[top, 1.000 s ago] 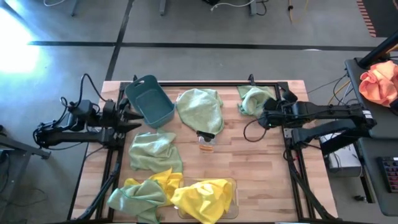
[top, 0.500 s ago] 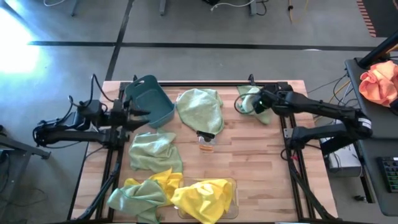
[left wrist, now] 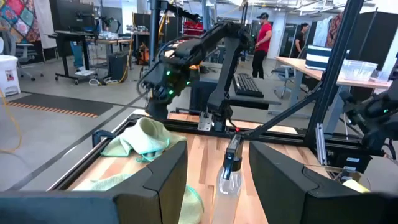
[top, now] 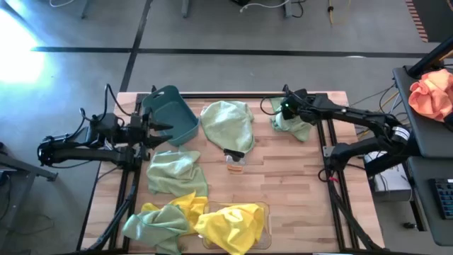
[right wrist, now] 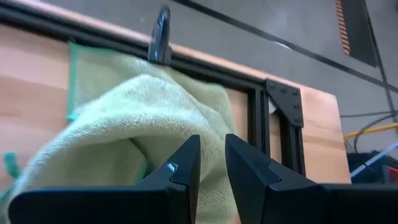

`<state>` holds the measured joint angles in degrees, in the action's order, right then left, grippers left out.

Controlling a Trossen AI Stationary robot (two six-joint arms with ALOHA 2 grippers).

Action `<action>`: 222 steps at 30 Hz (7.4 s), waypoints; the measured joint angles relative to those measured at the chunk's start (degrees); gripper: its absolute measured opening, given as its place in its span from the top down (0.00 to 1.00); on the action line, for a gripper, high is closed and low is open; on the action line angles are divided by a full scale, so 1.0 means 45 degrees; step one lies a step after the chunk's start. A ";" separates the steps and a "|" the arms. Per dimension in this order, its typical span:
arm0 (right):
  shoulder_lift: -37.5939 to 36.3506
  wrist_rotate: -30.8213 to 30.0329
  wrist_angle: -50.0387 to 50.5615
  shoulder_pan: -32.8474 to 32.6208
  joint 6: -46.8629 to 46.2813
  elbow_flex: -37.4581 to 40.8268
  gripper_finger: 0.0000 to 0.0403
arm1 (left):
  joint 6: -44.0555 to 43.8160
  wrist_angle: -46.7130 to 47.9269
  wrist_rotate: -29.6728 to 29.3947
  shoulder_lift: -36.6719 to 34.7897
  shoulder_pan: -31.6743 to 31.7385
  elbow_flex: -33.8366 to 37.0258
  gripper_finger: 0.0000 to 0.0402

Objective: Sort microfiber towel by color & place in baskets
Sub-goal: Put the green towel into the green bin

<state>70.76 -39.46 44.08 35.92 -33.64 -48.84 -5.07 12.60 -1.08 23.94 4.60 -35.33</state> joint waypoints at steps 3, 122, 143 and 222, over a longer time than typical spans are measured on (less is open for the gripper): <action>0.0640 0.0000 0.0032 0.0132 -0.0785 0.0000 0.83 | -0.0042 -0.0005 -0.0002 -0.0005 0.0000 0.0000 0.61; -0.3311 0.7684 -0.8681 -0.2585 -0.2524 0.0039 0.98 | -0.2011 -0.1850 -0.2174 0.1743 0.0000 -0.0010 0.61; 0.0108 0.9572 -1.1933 -0.4553 -0.1698 -0.2952 0.98 | -0.1499 -0.5663 -0.1938 0.5075 0.0039 -0.0385 0.61; 0.2706 1.1098 -0.7549 -0.5649 0.3123 -0.8048 0.81 | 0.0022 -0.3618 -0.1643 0.9170 0.0860 -0.4692 1.00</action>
<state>82.94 10.48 10.11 10.50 -19.59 -85.06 -4.97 -3.68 -8.48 65.21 8.47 -56.45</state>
